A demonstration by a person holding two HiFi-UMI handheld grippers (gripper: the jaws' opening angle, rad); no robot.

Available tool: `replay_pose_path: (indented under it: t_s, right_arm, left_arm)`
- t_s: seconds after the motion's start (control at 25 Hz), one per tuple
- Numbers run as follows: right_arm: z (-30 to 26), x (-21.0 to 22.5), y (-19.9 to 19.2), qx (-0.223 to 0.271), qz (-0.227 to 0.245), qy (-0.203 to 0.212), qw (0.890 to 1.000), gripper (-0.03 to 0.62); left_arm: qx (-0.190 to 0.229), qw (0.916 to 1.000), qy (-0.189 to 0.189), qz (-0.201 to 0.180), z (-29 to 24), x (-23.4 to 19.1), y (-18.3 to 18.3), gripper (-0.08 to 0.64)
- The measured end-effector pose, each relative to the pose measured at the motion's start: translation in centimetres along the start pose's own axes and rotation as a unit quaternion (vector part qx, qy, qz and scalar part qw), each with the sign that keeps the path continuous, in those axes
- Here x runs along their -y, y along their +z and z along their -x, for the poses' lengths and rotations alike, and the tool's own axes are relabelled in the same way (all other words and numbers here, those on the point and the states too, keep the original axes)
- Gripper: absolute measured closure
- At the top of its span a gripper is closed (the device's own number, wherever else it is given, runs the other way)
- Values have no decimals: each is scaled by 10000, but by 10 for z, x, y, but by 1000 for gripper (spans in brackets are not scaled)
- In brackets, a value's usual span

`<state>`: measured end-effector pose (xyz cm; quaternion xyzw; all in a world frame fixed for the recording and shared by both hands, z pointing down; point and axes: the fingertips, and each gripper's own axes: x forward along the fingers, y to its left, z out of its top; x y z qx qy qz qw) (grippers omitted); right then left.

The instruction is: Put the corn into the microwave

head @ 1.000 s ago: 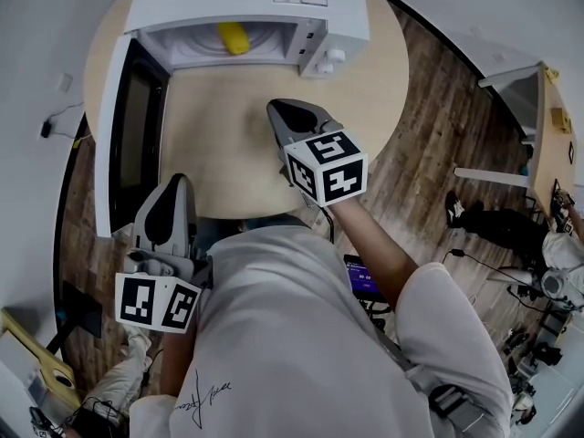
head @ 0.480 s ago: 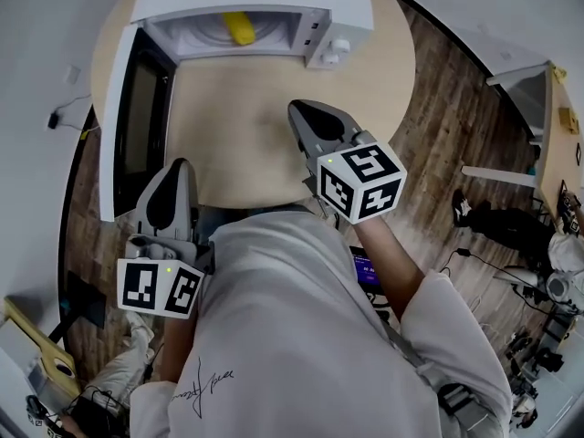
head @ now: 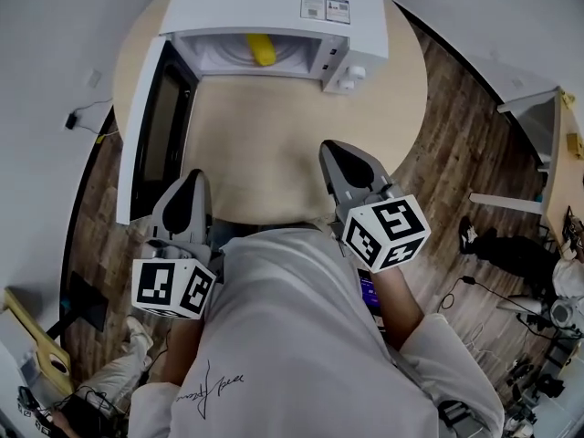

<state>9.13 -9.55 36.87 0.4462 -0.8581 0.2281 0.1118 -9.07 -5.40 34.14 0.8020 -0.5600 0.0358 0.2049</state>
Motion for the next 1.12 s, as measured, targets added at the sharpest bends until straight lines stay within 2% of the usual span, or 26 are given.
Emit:
replay_pose_path:
  t_s: [0.36, 0.56, 1.12]
  right_arm:
    - [18, 17, 10, 61, -14, -259, 9996, 581]
    - [28, 29, 11, -19, 47, -341, 9994, 580]
    - [29, 30, 1, -79, 77, -290, 9995, 580]
  left_arm:
    - [-184, 9998, 33, 35, -10, -6, -2, 568]
    - [-277, 9995, -103, 65, -18, 7, -5, 568]
    - [-519, 9986, 60, 56, -18, 2, -18, 569]
